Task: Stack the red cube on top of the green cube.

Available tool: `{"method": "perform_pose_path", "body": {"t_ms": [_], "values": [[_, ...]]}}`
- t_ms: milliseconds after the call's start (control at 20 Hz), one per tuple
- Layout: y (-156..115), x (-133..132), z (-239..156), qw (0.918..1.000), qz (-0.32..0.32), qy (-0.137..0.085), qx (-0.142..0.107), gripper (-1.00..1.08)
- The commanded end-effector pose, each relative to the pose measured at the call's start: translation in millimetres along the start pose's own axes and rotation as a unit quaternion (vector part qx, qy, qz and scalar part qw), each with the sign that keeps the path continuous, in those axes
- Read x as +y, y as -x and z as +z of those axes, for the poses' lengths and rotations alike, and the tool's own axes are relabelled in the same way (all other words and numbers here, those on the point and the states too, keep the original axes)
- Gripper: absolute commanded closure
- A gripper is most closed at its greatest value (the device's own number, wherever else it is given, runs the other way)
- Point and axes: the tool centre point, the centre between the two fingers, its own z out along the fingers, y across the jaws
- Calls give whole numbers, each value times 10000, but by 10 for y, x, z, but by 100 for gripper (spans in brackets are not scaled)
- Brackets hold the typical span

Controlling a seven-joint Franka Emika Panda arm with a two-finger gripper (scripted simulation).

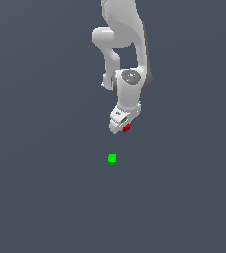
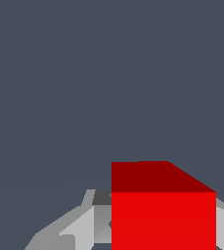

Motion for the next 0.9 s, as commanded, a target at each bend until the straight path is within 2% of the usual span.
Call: {"method": "perform_pose_path", "body": {"t_ms": [0, 400, 850], "values": [[-1, -2, -152, 10000, -1, 1, 1, 108], [-12, 2, -404, 10000, -2, -5, 4, 108], [-38, 82, -371, 10000, 0, -2, 7, 108]]}}
